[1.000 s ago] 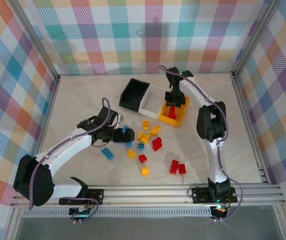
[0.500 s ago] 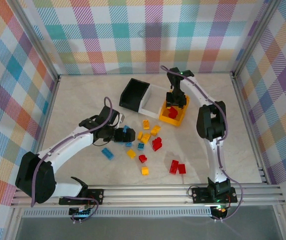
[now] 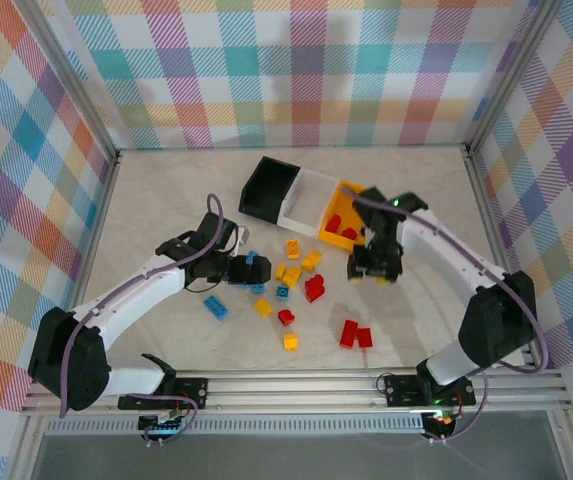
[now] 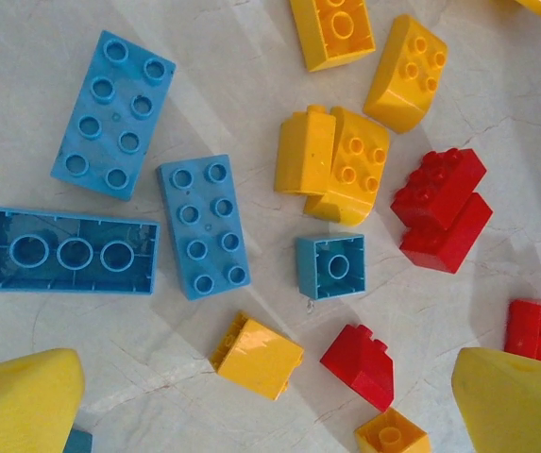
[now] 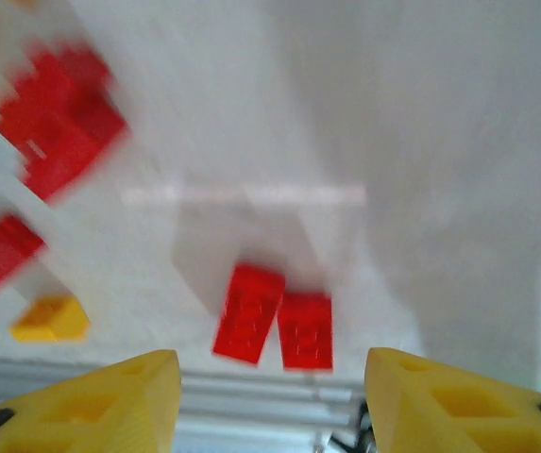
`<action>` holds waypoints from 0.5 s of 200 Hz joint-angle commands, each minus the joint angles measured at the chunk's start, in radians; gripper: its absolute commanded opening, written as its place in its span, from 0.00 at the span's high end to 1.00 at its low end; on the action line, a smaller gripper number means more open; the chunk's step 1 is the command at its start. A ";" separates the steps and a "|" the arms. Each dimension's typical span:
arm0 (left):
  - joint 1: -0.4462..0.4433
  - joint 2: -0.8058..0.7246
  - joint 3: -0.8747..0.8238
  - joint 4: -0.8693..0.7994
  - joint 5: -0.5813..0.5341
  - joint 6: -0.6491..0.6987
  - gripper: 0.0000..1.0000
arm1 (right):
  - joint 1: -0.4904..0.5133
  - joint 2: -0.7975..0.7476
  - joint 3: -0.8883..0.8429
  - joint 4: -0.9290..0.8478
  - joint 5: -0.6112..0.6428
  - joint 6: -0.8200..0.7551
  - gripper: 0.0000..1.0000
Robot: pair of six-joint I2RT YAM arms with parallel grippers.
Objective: Sort the legos into containers by color
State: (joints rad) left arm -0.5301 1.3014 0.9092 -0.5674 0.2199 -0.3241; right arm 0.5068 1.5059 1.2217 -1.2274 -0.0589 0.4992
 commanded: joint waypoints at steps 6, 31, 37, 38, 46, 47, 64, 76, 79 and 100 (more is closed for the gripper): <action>-0.014 -0.014 -0.017 0.031 0.018 -0.026 0.00 | 0.096 -0.043 -0.182 0.097 -0.119 0.181 0.42; -0.023 -0.026 -0.018 0.025 0.008 -0.039 0.00 | 0.168 -0.090 -0.286 0.164 -0.132 0.276 0.42; -0.024 -0.031 -0.020 0.022 0.004 -0.041 0.00 | 0.175 -0.098 -0.303 0.161 -0.117 0.285 0.42; -0.025 -0.031 -0.020 0.022 0.003 -0.041 0.00 | 0.175 -0.099 -0.305 0.160 -0.114 0.286 0.42; -0.027 -0.038 -0.024 0.018 0.001 -0.045 0.00 | 0.177 -0.109 -0.321 0.149 -0.091 0.291 0.42; -0.027 -0.039 -0.025 0.018 -0.001 -0.045 0.00 | 0.177 -0.110 -0.323 0.148 -0.087 0.292 0.42; -0.028 -0.058 -0.039 0.016 -0.004 -0.059 0.00 | 0.177 -0.132 -0.361 0.122 -0.038 0.290 0.45; -0.028 -0.070 -0.053 0.022 -0.006 -0.072 0.00 | 0.177 -0.139 -0.392 0.130 -0.027 0.283 0.47; -0.028 -0.072 -0.057 0.023 -0.006 -0.075 0.00 | 0.177 -0.139 -0.400 0.132 -0.026 0.283 0.48; -0.028 -0.084 -0.075 0.034 -0.005 -0.098 0.00 | 0.178 -0.130 -0.451 0.171 -0.038 0.282 0.50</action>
State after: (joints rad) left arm -0.5495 1.2472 0.8623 -0.5468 0.2180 -0.3817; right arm 0.6819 1.3773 0.8242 -1.0817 -0.1123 0.7528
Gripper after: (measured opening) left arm 0.998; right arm 0.506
